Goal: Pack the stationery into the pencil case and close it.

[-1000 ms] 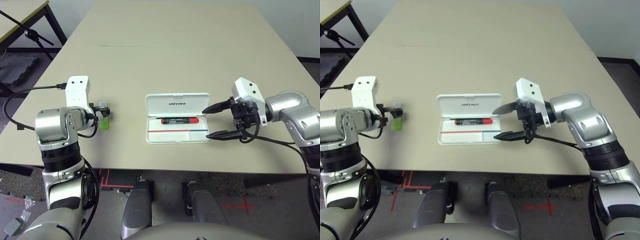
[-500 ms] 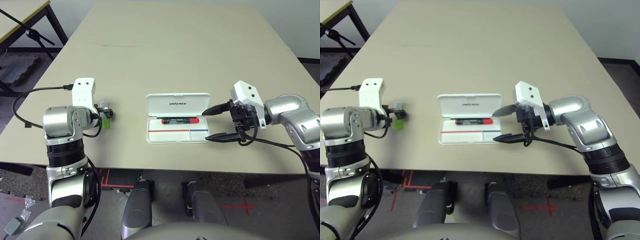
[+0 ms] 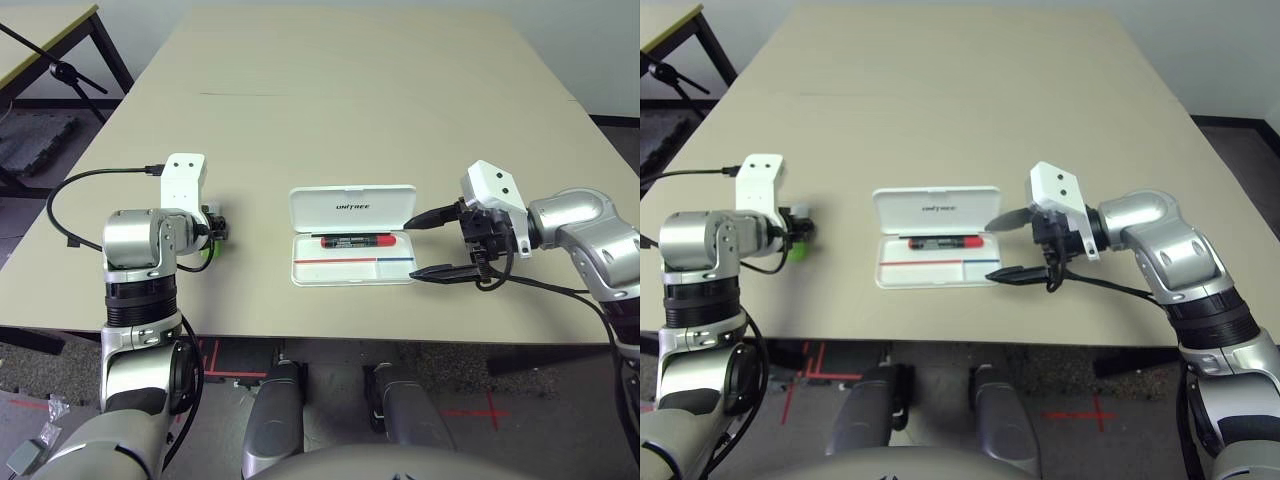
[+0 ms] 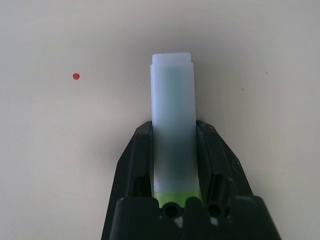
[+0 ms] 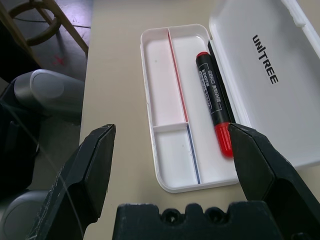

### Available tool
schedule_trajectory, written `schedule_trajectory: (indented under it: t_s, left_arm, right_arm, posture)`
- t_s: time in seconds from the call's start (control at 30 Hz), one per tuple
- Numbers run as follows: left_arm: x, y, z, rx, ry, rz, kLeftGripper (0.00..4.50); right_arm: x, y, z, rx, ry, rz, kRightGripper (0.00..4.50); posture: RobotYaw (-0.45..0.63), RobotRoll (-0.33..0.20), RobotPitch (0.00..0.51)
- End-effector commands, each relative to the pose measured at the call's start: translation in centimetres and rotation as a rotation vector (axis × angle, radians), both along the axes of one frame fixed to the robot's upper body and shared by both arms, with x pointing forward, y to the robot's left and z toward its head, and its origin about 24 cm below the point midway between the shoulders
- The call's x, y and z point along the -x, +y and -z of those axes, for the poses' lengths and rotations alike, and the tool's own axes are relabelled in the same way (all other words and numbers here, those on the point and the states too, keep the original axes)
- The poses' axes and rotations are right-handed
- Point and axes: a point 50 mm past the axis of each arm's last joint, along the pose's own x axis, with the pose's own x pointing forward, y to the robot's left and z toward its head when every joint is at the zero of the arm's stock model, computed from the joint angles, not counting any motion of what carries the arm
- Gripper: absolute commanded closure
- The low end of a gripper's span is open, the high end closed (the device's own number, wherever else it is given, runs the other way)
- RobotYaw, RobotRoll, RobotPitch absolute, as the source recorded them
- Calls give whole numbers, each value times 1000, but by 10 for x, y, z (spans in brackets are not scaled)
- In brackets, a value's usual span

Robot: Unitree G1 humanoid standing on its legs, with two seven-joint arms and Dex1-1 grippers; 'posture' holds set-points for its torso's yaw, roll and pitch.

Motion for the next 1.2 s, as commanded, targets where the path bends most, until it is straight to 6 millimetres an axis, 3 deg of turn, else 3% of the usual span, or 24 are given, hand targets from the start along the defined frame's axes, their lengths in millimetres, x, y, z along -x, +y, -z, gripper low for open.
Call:
schedule_trajectory:
  t_s: [0.03,0.17,0.27,0.37,0.6,0.87,1.2]
  left_arm:
    - [5,9,12,-21,69,-2,3412]
    - [5,16,0,-93,9,140,3412]
    - [9,17,-11,-189,-54,362,3412]
    - [20,12,-18,-305,-98,655,3412]
    - [44,-5,-25,-361,-122,1082,3412]
    - [58,-33,-36,-370,-163,1332,3412]
    - [53,-81,-46,-387,-250,1527,3412]
  right_arm:
    - [1,1,-1,9,-16,-5,0]
    - [0,2,0,10,-18,-9,0]
    - [-1,2,0,15,-21,-10,0]
    - [-2,2,0,18,-25,-11,0]
    - [-6,2,-1,18,-44,-10,0]
    - [-6,-1,-1,41,-43,-13,0]
    - [-12,-2,-3,58,-68,-5,0]
  posture:
    - [50,0,140]
    - [50,0,140]
    - [61,0,139]
    - [68,0,140]
    - [69,0,138]
    - [65,0,136]
    - [66,0,134]
